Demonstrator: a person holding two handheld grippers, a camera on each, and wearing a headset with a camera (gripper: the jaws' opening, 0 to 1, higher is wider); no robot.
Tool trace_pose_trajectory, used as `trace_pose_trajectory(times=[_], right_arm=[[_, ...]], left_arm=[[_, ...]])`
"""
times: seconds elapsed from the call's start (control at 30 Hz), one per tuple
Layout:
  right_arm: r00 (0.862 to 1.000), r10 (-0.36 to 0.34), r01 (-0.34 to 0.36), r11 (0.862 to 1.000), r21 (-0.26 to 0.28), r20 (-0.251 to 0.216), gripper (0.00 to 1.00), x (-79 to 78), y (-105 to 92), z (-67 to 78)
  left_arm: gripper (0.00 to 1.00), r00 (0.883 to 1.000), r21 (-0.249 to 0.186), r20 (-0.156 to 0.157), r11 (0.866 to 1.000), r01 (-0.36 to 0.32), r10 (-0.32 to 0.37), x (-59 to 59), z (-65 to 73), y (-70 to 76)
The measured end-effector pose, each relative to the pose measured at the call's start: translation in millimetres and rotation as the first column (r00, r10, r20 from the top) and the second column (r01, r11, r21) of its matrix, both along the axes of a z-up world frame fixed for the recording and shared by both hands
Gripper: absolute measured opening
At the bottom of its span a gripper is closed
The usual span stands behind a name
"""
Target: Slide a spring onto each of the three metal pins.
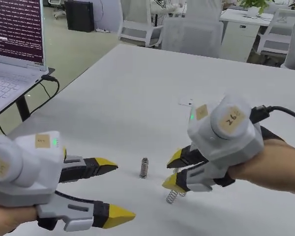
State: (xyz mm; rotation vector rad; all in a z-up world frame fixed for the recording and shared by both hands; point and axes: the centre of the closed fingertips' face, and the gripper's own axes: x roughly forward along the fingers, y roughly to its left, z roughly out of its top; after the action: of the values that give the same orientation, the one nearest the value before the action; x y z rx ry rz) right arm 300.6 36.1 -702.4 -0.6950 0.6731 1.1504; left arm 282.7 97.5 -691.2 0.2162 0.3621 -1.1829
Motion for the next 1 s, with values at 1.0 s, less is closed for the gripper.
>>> trace_pose_trajectory(times=[1.0], right_arm=[[0.975,-0.217,0.22,0.973,0.066,-0.051,0.2,-14.2,-57.7,-21.7]], left_arm=[[0.47,0.996,0.152,-0.052,0.985,0.081,-0.074,6.8,-4.0,-63.9]])
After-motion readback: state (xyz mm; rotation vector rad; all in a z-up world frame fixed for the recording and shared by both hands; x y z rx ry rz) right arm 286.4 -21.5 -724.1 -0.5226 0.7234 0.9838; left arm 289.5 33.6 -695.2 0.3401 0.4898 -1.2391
